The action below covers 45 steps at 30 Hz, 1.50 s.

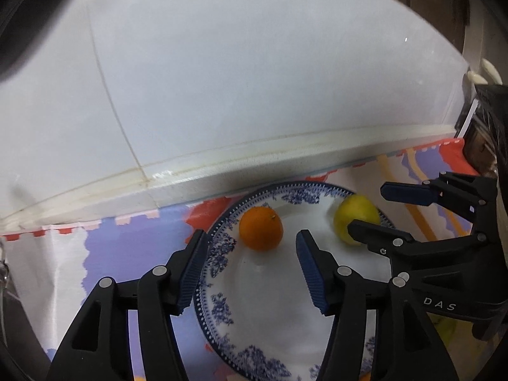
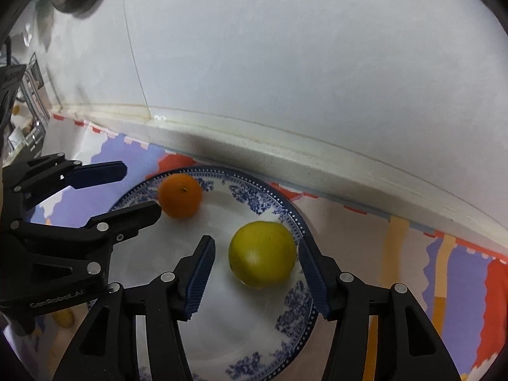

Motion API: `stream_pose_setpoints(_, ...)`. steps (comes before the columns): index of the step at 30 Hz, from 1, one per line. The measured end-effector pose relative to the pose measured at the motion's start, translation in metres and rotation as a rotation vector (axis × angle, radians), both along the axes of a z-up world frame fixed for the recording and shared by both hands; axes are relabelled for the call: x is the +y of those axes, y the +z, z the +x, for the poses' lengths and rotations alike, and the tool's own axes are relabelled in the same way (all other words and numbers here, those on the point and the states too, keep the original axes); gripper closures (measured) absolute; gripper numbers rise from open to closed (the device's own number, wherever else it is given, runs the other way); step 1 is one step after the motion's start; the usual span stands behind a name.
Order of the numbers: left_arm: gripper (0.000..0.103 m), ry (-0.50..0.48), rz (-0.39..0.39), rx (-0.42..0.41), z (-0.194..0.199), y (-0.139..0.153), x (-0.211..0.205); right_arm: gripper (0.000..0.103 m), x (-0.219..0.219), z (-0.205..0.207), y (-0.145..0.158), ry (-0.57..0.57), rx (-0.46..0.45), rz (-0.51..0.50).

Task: Organize fruits
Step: 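Lift both tools away from the plate back toward the fruit cluster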

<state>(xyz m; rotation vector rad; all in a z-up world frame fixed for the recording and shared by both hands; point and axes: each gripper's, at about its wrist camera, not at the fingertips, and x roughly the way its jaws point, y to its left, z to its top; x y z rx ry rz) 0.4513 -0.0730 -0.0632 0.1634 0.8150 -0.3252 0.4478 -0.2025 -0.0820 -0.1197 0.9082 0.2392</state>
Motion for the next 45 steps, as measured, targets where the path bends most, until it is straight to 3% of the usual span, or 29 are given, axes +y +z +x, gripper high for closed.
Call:
stream_pose_setpoints(18,0.013,0.076,-0.042,-0.202,-0.109,0.076,0.029,0.024,0.001,-0.106,0.081,-0.104,-0.277,-0.024)
stream_pose_setpoints(23,0.011,0.075,-0.046,-0.256,-0.145,0.09,0.033,0.021,-0.002,-0.137,0.094,-0.131,-0.311,-0.01)
stream_pose_setpoints(36,0.006,0.087,-0.047,-0.306,-0.219,0.099,0.041,0.021,-0.001,-0.211,0.109,-0.127,-0.369,-0.022)
stream_pose_setpoints(45,0.006,0.075,-0.045,-0.27,-0.253,0.083,0.04,0.021,0.004,-0.248,0.102,-0.085,-0.356,-0.037)
